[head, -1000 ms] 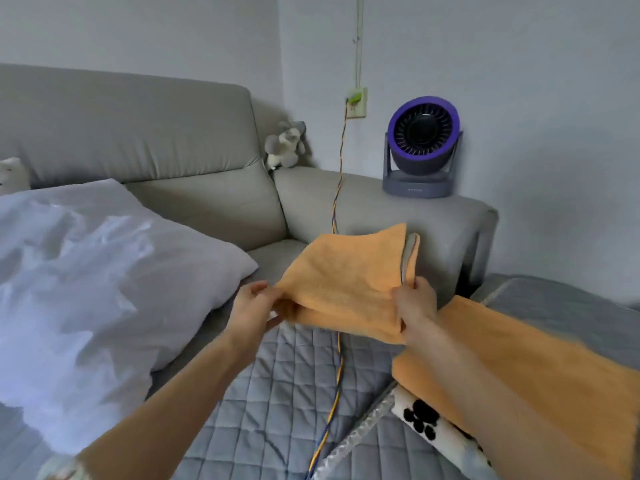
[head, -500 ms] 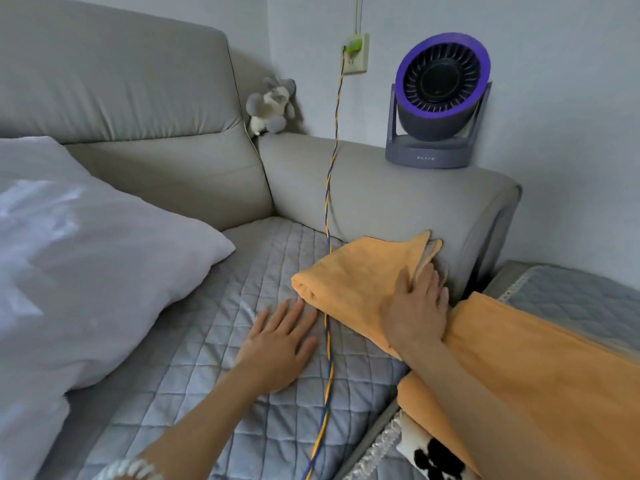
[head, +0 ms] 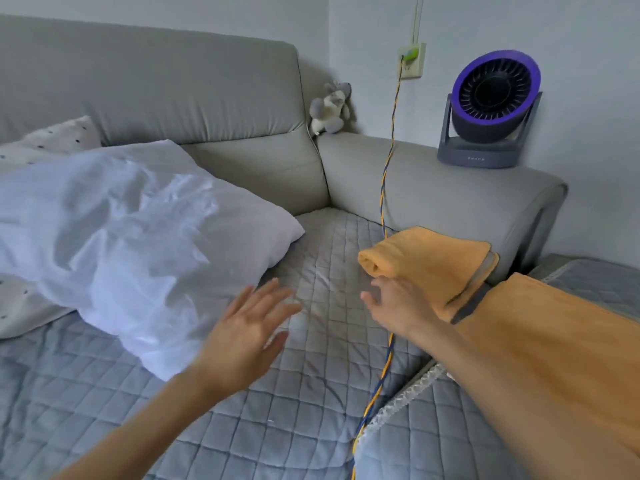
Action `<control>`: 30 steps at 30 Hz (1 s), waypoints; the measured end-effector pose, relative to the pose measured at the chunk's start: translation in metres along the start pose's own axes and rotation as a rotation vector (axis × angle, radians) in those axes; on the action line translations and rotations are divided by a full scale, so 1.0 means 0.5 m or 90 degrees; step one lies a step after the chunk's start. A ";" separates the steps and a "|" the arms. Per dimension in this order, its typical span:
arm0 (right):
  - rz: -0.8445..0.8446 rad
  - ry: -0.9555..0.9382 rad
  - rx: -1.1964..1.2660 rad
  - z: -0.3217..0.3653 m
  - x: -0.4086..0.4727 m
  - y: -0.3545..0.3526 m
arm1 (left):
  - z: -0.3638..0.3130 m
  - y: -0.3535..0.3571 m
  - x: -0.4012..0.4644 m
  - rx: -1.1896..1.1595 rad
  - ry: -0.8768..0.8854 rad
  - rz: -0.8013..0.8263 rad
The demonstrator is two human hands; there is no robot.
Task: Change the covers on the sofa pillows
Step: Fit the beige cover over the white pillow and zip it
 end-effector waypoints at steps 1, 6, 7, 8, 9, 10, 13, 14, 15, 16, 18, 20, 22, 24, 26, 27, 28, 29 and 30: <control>0.026 -0.045 0.081 0.040 0.004 0.021 | 0.035 -0.042 -0.032 0.002 -0.058 -0.086; 0.206 -0.055 0.562 0.240 0.051 0.113 | 0.285 -0.148 -0.235 -0.341 -0.676 -0.414; 0.234 -0.036 0.649 0.274 0.064 0.126 | 0.310 -0.143 -0.264 -0.461 -0.763 -0.447; 0.251 -0.011 0.720 0.303 0.079 0.140 | 0.320 -0.130 -0.278 -0.580 -0.808 -0.439; 0.266 0.010 0.779 0.329 0.094 0.152 | 0.322 -0.110 -0.278 -0.686 -0.820 -0.376; 0.288 0.031 0.837 0.352 0.107 0.168 | 0.311 -0.086 -0.268 -0.789 -0.821 -0.269; 0.351 0.018 0.953 0.414 0.132 0.207 | 0.280 -0.043 -0.208 -1.020 -0.750 -0.062; 0.331 -0.002 0.979 0.432 0.139 0.211 | 0.291 -0.042 -0.183 -1.044 -0.720 -0.092; 0.266 -0.016 1.011 0.443 0.146 0.207 | 0.299 -0.049 -0.156 -1.046 -0.700 -0.144; 0.167 -0.033 1.027 0.447 0.151 0.196 | 0.316 -0.057 -0.132 -1.022 -0.686 -0.206; -0.037 -0.080 0.943 0.441 0.140 0.149 | 0.332 -0.090 -0.092 -0.960 -0.646 -0.315; -0.194 -0.165 0.793 0.426 0.113 0.091 | 0.334 -0.127 -0.070 -0.945 -0.568 -0.347; -0.303 -0.270 0.651 0.412 0.058 0.039 | 0.325 -0.167 -0.066 -0.960 -0.471 -0.335; -0.374 -0.381 0.539 0.410 -0.018 0.006 | 0.305 -0.195 -0.079 -0.985 -0.406 -0.315; -0.419 -0.462 0.399 0.408 -0.087 0.006 | 0.277 -0.194 -0.109 -1.027 -0.401 -0.271; -0.386 -0.471 0.339 0.403 -0.112 0.018 | 0.266 -0.179 -0.134 -1.032 -0.420 -0.222; -0.308 -0.450 0.286 0.395 -0.127 0.035 | 0.258 -0.159 -0.164 -1.020 -0.447 -0.145; -0.197 -0.416 0.250 0.387 -0.139 0.056 | 0.254 -0.136 -0.201 -0.992 -0.481 -0.047; -0.091 -0.368 0.225 0.374 -0.149 0.078 | 0.258 -0.115 -0.242 -0.965 -0.514 0.061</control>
Point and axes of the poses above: each hand's wrist, its own x-axis towards the middle knuckle, its own y-axis out of the palm, z = x × y, the point moved 4 cm from there along x, towards the middle knuckle, and after that the axes turned 13 degrees about z, right-handed, at the moved point
